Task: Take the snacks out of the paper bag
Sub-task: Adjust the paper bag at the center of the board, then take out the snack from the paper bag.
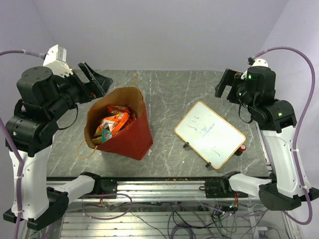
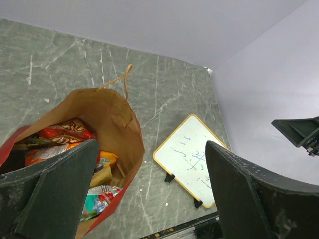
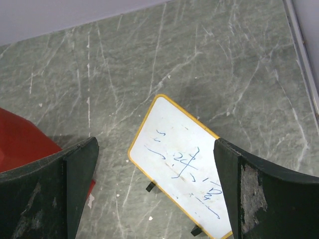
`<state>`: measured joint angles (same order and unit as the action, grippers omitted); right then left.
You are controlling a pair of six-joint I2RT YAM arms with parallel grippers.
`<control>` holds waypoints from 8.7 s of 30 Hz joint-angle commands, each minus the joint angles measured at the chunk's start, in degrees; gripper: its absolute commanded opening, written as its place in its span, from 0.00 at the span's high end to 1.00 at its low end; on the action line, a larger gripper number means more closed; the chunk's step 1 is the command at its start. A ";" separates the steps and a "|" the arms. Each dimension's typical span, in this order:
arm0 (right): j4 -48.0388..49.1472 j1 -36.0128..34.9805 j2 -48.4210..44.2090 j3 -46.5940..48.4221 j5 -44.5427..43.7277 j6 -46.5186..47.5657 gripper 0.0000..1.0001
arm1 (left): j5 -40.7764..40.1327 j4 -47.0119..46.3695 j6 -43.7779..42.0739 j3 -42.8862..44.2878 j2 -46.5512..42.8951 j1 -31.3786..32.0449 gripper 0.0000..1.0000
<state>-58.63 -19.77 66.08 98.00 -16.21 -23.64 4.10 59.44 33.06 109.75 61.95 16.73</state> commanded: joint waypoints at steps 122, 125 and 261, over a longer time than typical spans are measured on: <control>40.89 -8.85 27.50 -6.65 33.76 -6.02 1.00 | -24.98 25.25 49.15 -39.59 -20.94 1.11 0.24; 40.97 -8.81 27.38 -6.65 33.88 -5.81 1.00 | -26.07 20.84 49.69 -39.77 -19.24 1.11 0.25; 51.00 -45.67 36.16 -14.36 -8.32 9.52 0.51 | -3.08 -2.69 16.60 -23.80 -2.97 0.93 0.93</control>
<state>-9.82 -65.47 102.37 83.20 -26.89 -13.19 -2.57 60.62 50.00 86.00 59.68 17.74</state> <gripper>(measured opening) 0.409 0.076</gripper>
